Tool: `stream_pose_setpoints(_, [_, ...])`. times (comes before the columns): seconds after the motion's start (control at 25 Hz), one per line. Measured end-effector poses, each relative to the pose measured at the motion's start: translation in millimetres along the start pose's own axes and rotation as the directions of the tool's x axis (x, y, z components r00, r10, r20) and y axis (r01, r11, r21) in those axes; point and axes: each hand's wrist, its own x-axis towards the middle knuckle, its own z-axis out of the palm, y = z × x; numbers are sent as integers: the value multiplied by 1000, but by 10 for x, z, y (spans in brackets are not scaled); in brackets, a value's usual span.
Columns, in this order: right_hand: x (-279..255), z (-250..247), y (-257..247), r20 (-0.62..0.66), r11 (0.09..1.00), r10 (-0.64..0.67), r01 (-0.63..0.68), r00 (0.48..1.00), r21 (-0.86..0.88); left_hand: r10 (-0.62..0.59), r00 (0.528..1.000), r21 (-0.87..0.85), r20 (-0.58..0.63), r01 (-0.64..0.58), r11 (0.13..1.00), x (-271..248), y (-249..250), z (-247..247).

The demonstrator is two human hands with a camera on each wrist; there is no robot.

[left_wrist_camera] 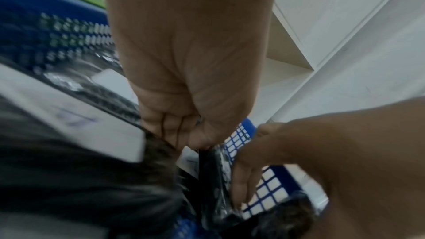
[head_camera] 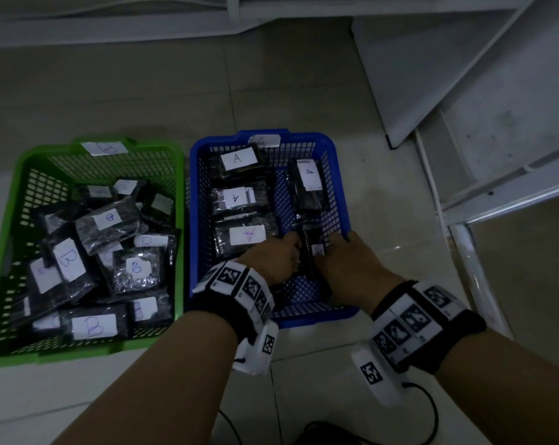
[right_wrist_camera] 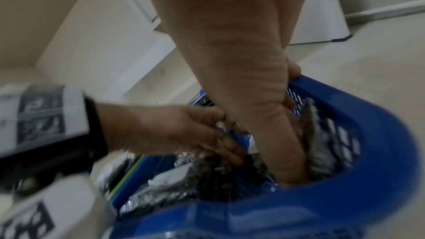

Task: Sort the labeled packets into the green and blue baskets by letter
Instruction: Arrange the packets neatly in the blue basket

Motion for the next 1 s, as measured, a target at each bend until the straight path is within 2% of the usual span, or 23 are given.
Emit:
stream_pose_setpoints(0.08, [51,54,-71,-1,991,-19,19,1000,-130,-22,1000,-46,-9,21,999,47,46,24])
stream_pose_setpoints(0.16, [115,73,-94,-9,1000,5,-5,1000,-11,-35,998,-136,-55,27,990,56,79,22])
stream_pose_setpoints(0.2, [130,116,-103,-77,999,-5,8,997,36,-40,997,-148,-58,31,988,48,90,21])
stream_pose_setpoints(0.28, [109,119,-169,-130,994,14,1,991,109,-61,998,-118,-28,57,991,25,97,14])
stream_pose_setpoints(0.4, [8,80,-236,14,986,-88,85,996,143,-78,997,-80,-2,77,994,6,82,15])
stream_pose_setpoints(0.52, [8,-14,-107,137,946,-107,58,985,319,-86,996,-123,10,86,989,36,82,24])
stream_pose_setpoints(0.6, [24,-67,-18,246,951,-136,57,960,303,-88,996,-167,2,87,982,46,79,36])
stream_pose_setpoints(0.68, [55,-73,59,287,960,-141,60,947,275,-80,997,-196,-2,78,978,40,65,39])
stream_pose_setpoints(0.76, [79,-102,92,201,933,-161,82,966,350,-68,998,-194,-4,66,979,22,42,38])
stream_pose_setpoints(0.88, [86,-146,180,-81,896,-104,129,991,425,-73,997,-163,1,72,984,-4,31,10])
stream_pose_setpoints(0.92, [98,-156,242,-179,886,-25,105,983,452,-77,997,-162,9,77,984,-5,27,5])
stream_pose_setpoints(1.0, [147,-168,336,-293,862,166,6,942,507,-69,998,-177,14,71,982,-3,17,6])
